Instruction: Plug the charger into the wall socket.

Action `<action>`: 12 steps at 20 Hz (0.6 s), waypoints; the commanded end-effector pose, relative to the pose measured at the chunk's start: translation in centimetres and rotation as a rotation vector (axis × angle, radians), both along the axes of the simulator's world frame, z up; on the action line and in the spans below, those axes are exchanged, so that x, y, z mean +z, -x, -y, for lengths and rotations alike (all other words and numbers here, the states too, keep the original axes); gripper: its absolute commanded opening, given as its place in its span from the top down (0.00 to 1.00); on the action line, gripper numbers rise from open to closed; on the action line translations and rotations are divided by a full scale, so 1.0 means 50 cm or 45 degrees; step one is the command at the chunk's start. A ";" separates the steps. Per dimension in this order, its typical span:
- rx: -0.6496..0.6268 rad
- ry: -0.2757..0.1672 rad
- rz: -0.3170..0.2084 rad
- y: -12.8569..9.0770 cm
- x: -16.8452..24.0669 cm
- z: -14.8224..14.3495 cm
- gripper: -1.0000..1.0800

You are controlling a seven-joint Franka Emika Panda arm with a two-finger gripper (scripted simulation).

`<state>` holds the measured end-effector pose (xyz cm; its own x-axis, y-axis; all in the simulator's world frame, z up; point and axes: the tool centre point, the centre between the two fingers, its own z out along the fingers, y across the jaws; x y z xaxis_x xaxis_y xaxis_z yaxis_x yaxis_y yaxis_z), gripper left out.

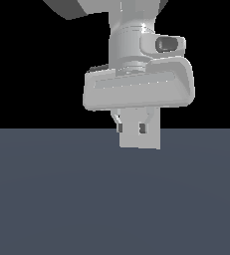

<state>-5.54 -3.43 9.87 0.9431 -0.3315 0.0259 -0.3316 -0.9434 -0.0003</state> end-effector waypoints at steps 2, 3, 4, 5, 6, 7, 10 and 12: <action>-0.023 0.000 0.000 -0.004 0.004 0.000 1.00; -0.025 0.000 0.000 -0.004 0.004 0.000 1.00; -0.025 0.000 0.000 -0.004 0.004 -0.001 1.00; -0.024 0.000 -0.001 -0.004 0.004 0.000 1.00; -0.022 0.000 -0.001 -0.004 0.003 0.000 1.00; -0.020 0.000 -0.001 -0.003 0.003 0.000 1.00; -0.019 0.000 -0.001 -0.003 0.003 0.000 1.00; -0.019 0.000 -0.001 -0.003 0.003 0.000 1.00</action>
<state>-5.39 -3.45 9.99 0.9380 -0.3456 0.0252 -0.3458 -0.9383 0.0001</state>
